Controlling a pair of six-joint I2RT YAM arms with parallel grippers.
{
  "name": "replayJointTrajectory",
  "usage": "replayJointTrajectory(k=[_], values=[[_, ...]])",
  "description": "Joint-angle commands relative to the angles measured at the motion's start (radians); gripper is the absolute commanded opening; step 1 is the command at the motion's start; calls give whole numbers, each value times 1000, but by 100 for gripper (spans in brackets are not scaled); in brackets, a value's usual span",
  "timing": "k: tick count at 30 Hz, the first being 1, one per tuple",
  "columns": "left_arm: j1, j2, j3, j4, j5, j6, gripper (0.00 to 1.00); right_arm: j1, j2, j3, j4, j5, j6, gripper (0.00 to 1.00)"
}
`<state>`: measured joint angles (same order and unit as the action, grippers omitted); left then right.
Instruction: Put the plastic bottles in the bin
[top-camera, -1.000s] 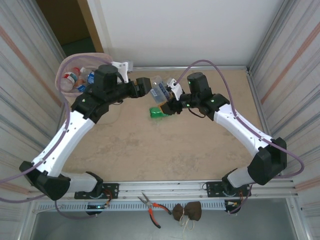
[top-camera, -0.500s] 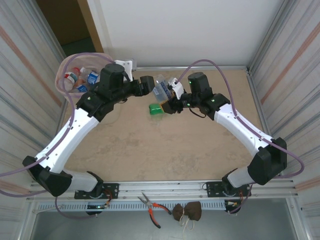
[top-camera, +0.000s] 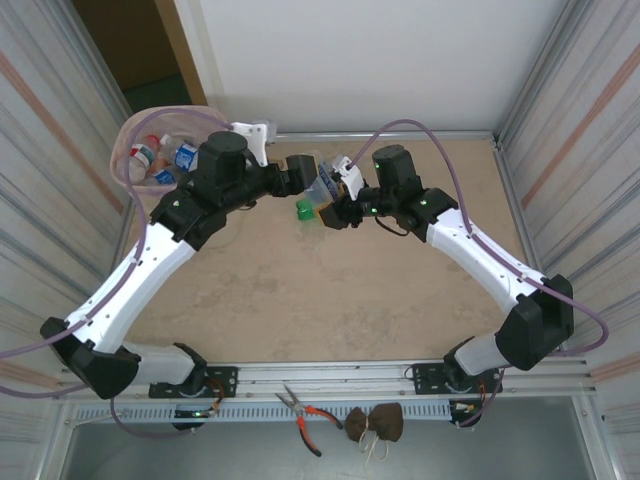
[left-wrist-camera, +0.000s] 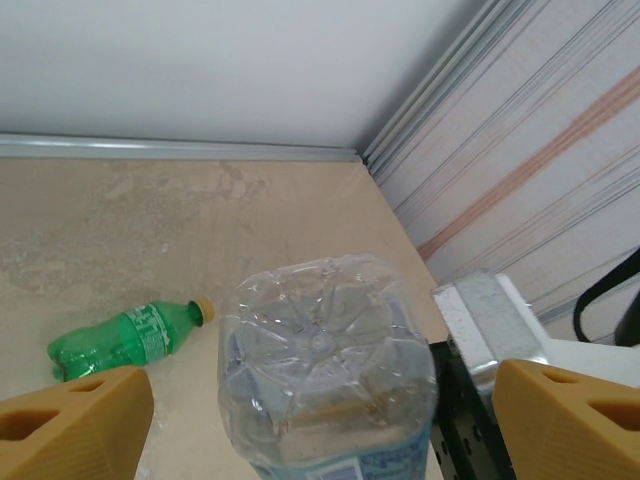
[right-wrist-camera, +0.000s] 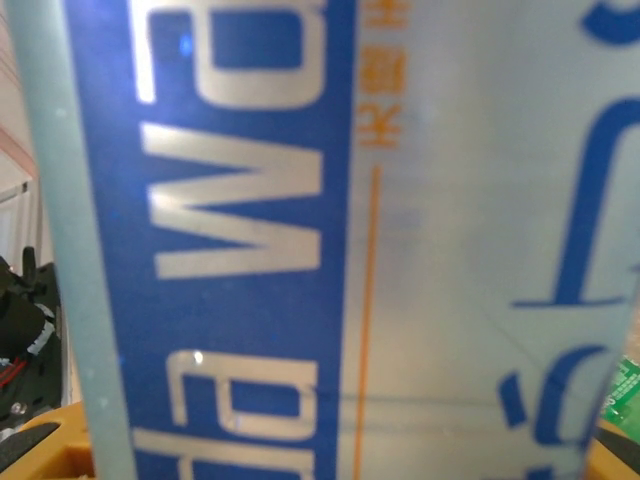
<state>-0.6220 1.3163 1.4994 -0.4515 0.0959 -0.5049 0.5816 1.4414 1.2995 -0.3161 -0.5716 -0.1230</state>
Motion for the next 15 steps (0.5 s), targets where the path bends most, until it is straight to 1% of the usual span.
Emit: replayJointTrajectory(k=[1,6,8,13,15], values=[[-2,30,25,-21,35,-21,86,6,-27,43,30,-28,4,45],[-4,60,30,-23,90,-40,79,8,-41,40,42,-40,5,45],[-8,63,30,-20,100,-44,75,11,-47,40,49,-40,5,45],[-12,54,29,-18,96,-44,63,15,-55,39,55,-21,7,45],[-12,46,27,-16,84,-40,60,17,-62,40,55,-16,8,48]])
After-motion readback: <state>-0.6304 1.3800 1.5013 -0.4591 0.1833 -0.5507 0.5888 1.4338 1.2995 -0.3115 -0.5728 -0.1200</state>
